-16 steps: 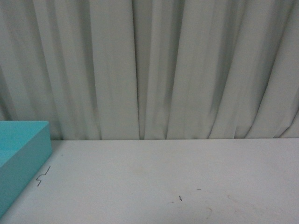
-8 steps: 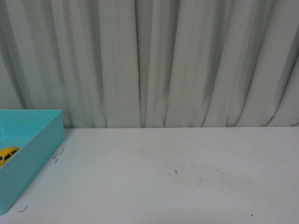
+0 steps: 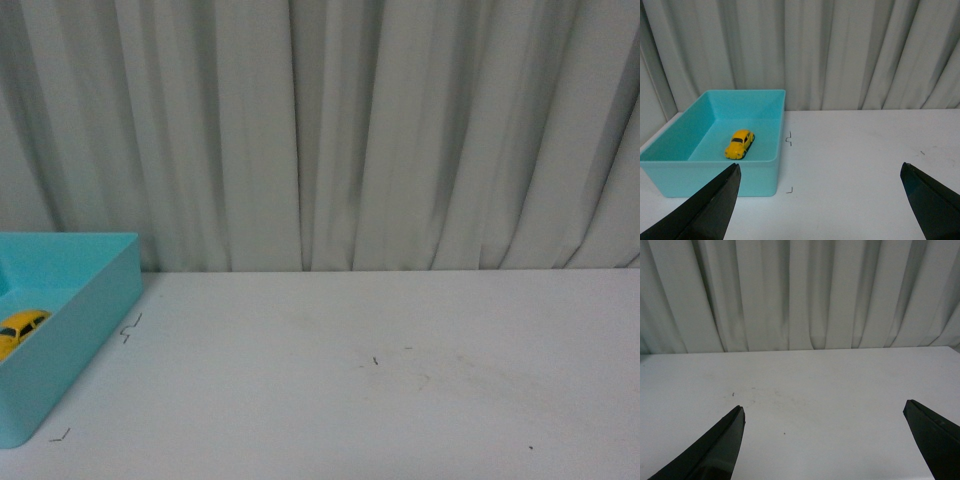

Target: Wind up and store yellow beetle toy

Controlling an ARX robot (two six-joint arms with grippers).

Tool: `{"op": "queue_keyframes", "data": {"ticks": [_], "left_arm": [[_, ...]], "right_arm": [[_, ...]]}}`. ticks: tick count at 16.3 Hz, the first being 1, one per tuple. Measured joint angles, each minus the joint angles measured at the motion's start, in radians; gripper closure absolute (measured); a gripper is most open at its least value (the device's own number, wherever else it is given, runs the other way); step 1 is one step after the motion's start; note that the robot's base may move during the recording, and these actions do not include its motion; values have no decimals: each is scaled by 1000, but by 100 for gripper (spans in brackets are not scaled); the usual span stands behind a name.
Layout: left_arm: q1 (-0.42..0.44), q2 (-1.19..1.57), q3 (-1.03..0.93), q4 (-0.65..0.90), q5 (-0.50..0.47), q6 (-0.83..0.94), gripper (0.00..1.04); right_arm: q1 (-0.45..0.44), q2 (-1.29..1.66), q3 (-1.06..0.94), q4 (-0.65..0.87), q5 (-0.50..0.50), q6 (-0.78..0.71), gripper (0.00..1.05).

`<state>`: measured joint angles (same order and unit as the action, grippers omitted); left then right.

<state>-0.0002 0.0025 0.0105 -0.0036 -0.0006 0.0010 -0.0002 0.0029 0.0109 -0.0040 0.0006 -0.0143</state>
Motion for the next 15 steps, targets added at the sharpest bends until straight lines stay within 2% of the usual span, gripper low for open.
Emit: {"op": "queue_keyframes", "data": {"ticks": [15], "left_arm": [[0, 0, 0, 3, 0, 0, 7]], "right_arm": [[0, 0, 0, 2, 0, 0, 7]]}}
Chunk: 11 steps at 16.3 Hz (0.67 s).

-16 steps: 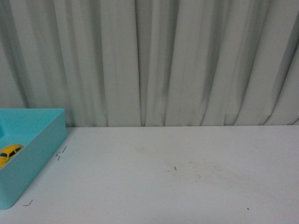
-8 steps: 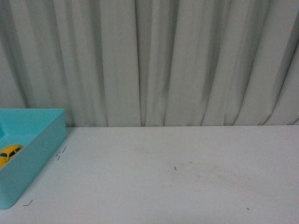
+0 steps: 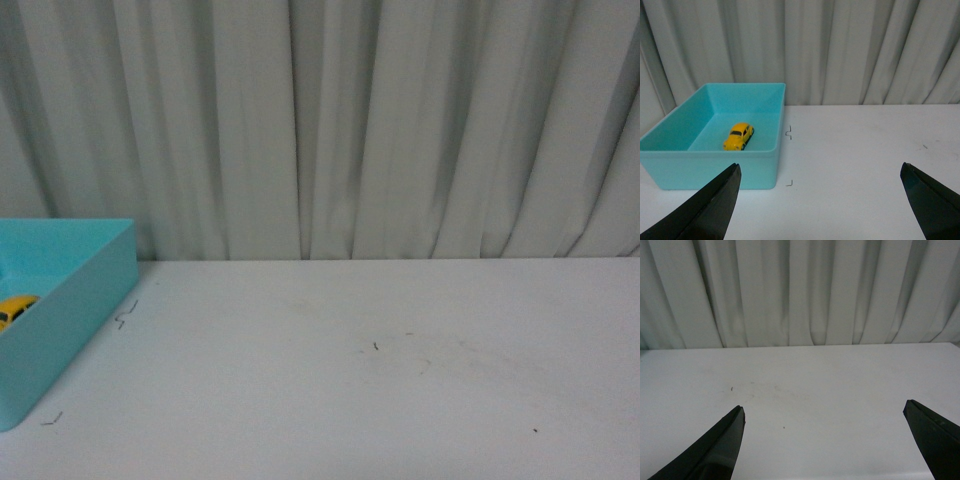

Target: Wind up and store yellow beetle toy

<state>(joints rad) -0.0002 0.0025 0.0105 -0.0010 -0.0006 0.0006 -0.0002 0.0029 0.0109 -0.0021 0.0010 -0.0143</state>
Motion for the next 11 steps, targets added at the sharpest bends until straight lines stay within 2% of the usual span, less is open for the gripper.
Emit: {"op": "queue_keyframes", "data": {"ticks": [11], "left_arm": [[0, 0, 0, -3, 0, 0, 7]], "right_arm": [[0, 0, 0, -2, -1, 0, 7]]}}
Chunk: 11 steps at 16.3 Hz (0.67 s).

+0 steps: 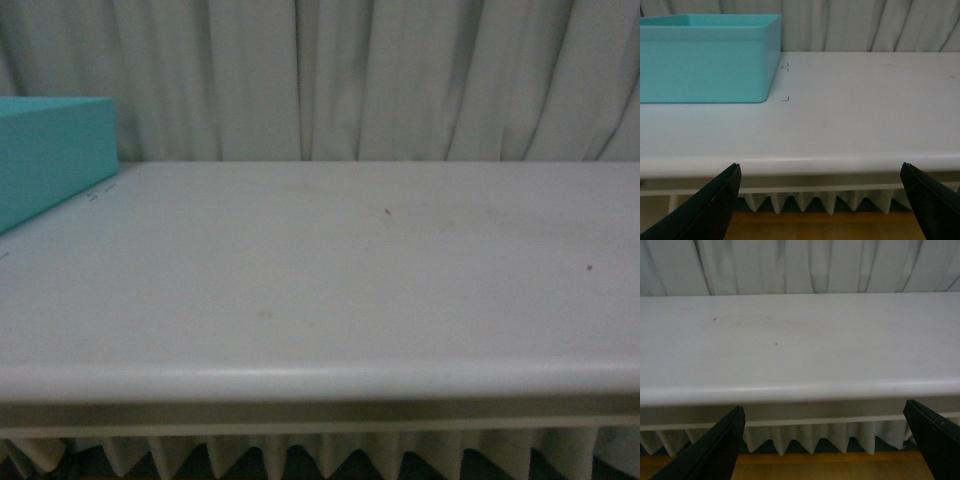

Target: Wind up and store yellow beetle toy

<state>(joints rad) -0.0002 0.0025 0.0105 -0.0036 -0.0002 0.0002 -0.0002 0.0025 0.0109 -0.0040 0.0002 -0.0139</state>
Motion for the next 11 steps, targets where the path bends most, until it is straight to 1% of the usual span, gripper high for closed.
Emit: {"op": "queue_keyframes", "data": {"ticks": [11], "left_arm": [[0, 0, 0, -4, -1, 0, 7]], "right_arm": [[0, 0, 0, -4, 2, 1, 7]]}}
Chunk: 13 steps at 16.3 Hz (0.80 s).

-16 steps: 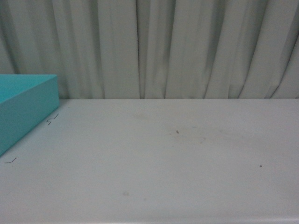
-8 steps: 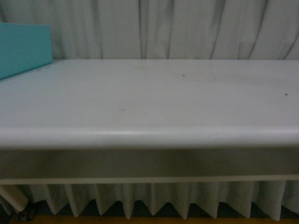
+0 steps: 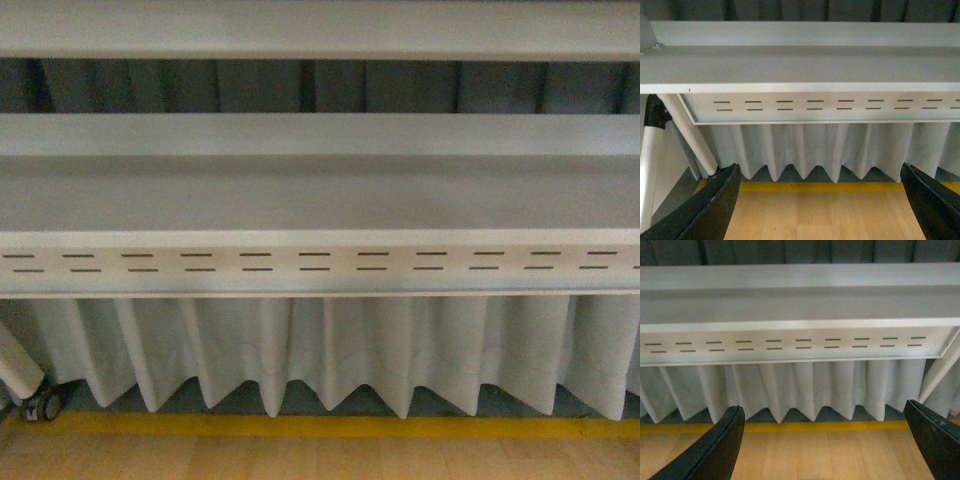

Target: Wind up and store yellow beetle toy

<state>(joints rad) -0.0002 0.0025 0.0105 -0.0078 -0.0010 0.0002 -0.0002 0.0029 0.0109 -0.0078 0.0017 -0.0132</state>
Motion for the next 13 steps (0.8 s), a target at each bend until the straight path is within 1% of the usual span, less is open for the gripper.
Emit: {"op": "queue_keyframes", "data": {"ticks": [13], "left_arm": [[0, 0, 0, 2, 0, 0, 7]], "right_arm": [[0, 0, 0, 3, -1, 0, 7]]}}
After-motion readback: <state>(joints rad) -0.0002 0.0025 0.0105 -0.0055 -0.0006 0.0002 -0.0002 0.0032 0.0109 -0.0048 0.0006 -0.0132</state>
